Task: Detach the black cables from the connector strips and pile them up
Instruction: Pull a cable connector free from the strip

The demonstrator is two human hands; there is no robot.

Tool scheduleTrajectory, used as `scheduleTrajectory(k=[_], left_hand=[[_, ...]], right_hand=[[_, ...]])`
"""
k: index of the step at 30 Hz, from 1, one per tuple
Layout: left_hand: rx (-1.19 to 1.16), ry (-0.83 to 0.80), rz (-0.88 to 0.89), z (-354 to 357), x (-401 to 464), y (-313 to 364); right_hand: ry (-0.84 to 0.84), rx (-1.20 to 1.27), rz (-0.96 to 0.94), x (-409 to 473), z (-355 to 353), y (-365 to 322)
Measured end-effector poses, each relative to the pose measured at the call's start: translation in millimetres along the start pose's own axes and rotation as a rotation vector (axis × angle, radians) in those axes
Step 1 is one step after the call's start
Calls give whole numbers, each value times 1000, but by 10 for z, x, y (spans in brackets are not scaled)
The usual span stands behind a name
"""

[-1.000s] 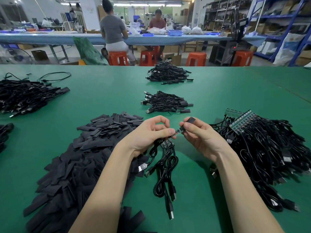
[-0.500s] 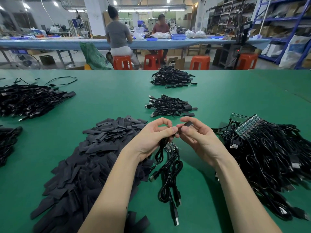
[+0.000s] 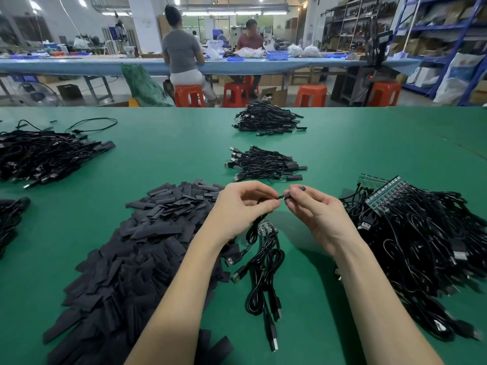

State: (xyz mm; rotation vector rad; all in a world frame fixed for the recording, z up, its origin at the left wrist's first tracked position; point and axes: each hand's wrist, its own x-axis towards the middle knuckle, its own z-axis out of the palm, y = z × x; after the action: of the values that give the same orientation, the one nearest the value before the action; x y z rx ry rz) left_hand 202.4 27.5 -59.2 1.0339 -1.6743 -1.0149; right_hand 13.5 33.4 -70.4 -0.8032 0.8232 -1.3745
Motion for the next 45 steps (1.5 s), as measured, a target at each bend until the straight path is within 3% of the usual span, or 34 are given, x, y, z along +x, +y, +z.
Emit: scheduleTrajectory(k=[25, 35, 45], left_hand=[[1, 40, 20, 55, -1, -37], [-250, 35, -96, 143, 3, 33], [-357, 128, -103, 258, 24, 11]], right_hand=[[-77, 18, 44, -23, 29, 32], [48, -65, -130, -51, 87, -21], [60, 44, -101, -45, 160, 40]])
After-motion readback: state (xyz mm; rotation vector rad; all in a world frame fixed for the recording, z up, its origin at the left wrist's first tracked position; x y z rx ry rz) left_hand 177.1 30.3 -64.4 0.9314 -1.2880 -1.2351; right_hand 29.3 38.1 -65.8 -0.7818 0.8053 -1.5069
